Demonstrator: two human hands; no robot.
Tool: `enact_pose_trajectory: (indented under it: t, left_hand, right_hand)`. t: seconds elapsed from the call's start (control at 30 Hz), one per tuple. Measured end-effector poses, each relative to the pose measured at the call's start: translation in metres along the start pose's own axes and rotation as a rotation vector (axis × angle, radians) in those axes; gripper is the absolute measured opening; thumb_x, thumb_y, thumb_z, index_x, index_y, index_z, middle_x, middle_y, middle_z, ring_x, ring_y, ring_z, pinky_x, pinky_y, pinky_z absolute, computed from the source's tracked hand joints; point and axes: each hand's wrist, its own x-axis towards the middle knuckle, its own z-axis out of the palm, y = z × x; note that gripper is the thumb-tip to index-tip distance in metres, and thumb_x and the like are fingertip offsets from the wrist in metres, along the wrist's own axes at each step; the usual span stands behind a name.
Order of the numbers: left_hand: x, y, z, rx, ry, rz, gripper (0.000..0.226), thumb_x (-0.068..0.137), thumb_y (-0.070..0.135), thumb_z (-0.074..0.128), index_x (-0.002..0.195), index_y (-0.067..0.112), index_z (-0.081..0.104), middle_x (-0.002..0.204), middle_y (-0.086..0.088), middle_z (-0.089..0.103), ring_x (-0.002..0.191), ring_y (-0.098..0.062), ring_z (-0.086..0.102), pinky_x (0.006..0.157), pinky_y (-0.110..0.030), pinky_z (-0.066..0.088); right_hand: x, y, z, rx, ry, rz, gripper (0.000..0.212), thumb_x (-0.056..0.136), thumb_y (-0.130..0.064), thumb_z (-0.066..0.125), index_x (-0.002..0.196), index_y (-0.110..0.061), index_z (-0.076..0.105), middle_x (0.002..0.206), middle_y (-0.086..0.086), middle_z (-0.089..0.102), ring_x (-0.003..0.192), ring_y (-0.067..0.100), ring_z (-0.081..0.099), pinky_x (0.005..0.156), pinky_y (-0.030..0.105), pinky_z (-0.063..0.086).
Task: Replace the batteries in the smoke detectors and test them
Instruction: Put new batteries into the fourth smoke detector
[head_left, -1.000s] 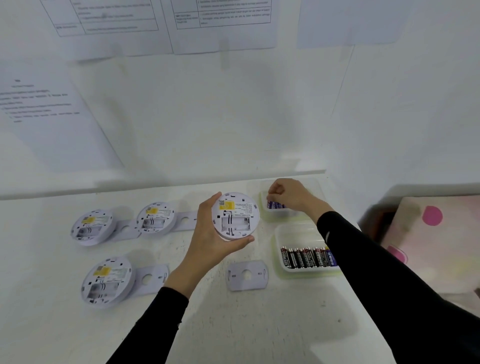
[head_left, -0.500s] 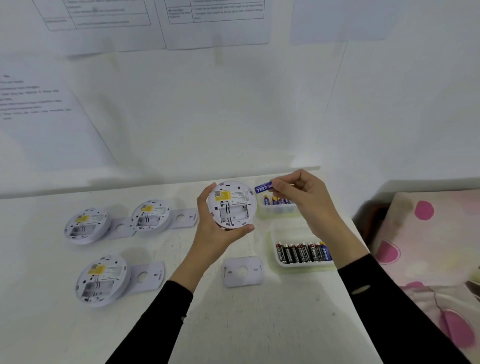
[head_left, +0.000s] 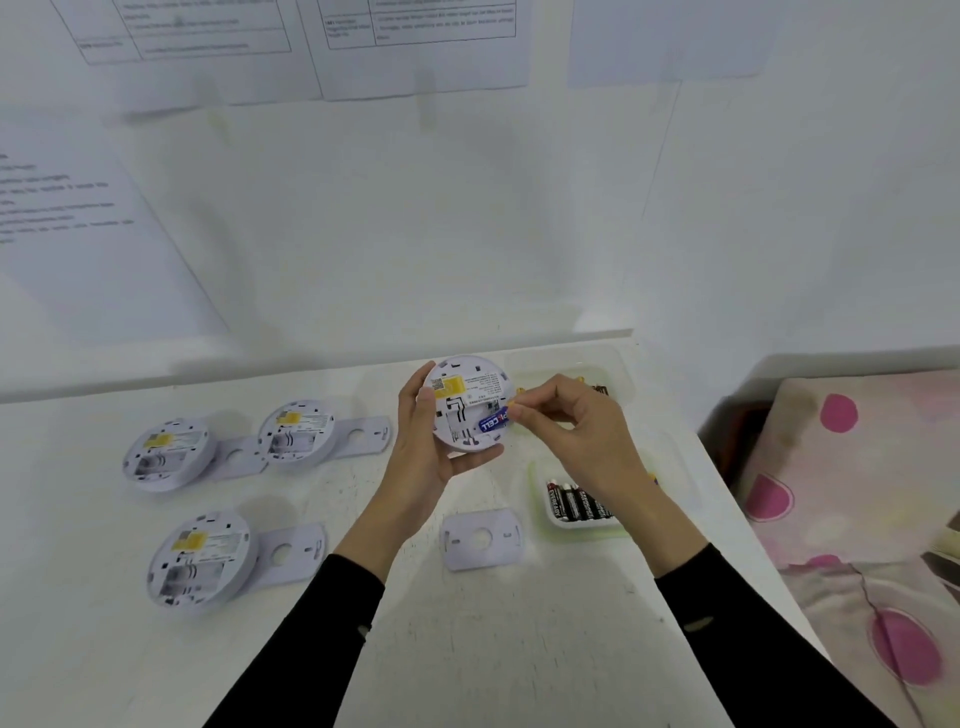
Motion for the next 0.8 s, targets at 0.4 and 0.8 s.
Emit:
enact_pose_trajectory:
  t: [0.4, 0.8]
  left_hand:
    - [0.006, -0.002, 0.004, 0.042, 0.027, 0.05, 0.039, 0.108, 0.034, 0.025, 0.144, 0.029, 0.038, 0.128, 0.002, 0.062, 0.104, -0.018, 0.071, 0.074, -0.042, 0.061]
    - [0.006, -0.002, 0.003, -0.012, 0.05, 0.062, 0.037, 0.108, 0.033, 0.025, 0.142, 0.03, 0.04, 0.115, 0.009, 0.07, 0.101, -0.017, 0.072, 0.069, -0.037, 0.061]
  right_hand:
    - [-0.008, 0.013, 0.029, -0.132, 0.147, -0.149, 0.005, 0.083, -0.019, 0.074, 0.084, -0.016, 0.071, 0.094, -0.012, 0.06, 0.088, 0.009, 0.059, 0.07, 0.018, 0.047]
    - [-0.008, 0.026, 0.042, -0.248, 0.199, -0.286, 0.003, 0.087, -0.013, 0.07, 0.086, -0.01, 0.067, 0.1, -0.004, 0.058, 0.093, -0.002, 0.056, 0.076, 0.012, 0.047]
